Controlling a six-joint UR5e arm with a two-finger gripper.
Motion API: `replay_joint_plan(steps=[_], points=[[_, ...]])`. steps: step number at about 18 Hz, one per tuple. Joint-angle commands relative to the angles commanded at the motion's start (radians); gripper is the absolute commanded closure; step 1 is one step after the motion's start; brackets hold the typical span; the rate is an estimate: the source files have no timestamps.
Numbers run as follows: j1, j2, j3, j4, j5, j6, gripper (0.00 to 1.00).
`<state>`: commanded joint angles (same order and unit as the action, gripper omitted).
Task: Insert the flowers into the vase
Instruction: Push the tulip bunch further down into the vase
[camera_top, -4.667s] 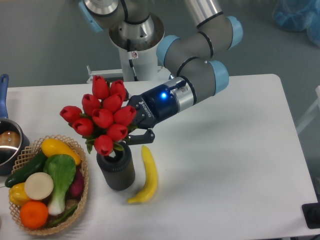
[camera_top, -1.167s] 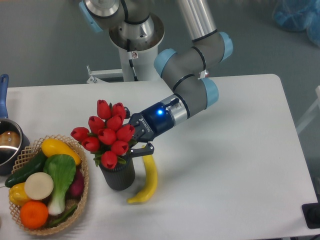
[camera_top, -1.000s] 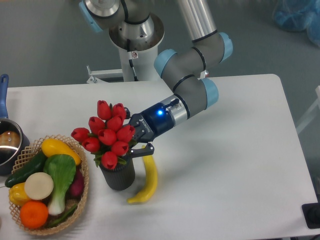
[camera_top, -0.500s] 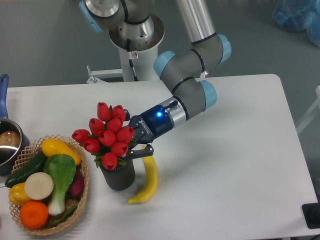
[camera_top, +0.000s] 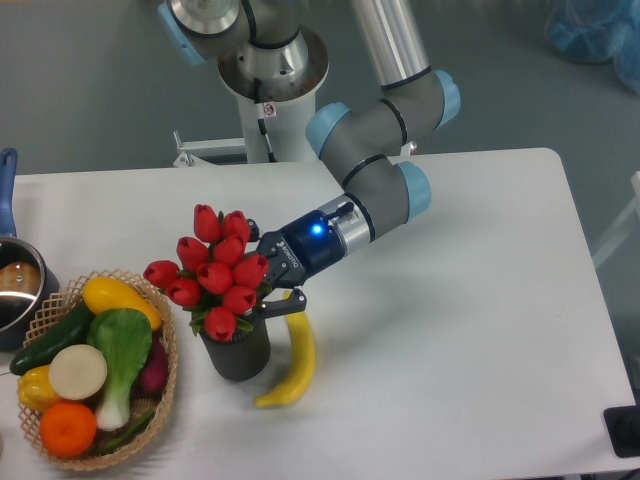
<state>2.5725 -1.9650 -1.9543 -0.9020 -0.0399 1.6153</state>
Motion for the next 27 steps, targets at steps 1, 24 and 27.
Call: replay_joint_plan(steps=[1, 24, 27], points=[[0.0, -0.002, 0.0, 0.0, 0.0, 0.0, 0.46], [0.002, -0.011, -0.009, 0.0, -0.002, 0.018, 0.11], [0.002, -0.011, -0.014, 0.0, 0.0, 0.018, 0.16]])
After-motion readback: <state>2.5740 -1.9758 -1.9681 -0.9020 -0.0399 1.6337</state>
